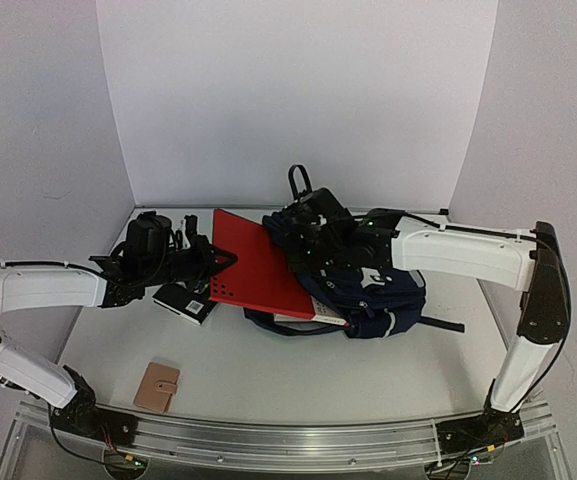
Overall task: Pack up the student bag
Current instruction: Place the files in the student bag.
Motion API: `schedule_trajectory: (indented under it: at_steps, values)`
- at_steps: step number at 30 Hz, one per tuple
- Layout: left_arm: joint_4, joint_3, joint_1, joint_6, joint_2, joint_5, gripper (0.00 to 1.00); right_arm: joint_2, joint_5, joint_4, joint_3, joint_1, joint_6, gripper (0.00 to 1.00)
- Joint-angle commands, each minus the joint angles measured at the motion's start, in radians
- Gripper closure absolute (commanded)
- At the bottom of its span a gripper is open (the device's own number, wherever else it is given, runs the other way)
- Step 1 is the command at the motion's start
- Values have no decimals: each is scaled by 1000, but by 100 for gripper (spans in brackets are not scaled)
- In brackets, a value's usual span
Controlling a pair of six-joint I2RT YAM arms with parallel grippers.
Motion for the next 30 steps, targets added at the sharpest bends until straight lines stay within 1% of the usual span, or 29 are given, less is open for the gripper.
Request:
schedule_trajectory:
  at_steps: [1,3,6,11,13,17,23,26,30]
  values:
    - [76,2,2,87,-134,-267,100,-97,-63,277,66,64,34,100]
    - [67,-23,2,94,-182,-314,100,-102,-60,277,59,64,38,100]
    - [54,-42,2,94,-220,-337,100,-104,-62,278,54,65,48,100]
    - [91,-63,2,81,-220,-333,100,-104,-74,285,47,66,64,100]
    - [89,-56,2,92,-223,-330,100,-111,-48,283,38,67,66,100]
    - [18,-7,2,135,-241,-316,100,-132,92,222,15,74,21,100]
    - [-46,48,2,190,-266,-242,100,-137,229,131,-13,75,-43,100]
    - [-14,31,2,196,-277,-215,100,-135,250,118,-17,75,-42,100]
    - [32,-3,2,183,-281,-239,100,-123,201,117,-1,75,-18,100]
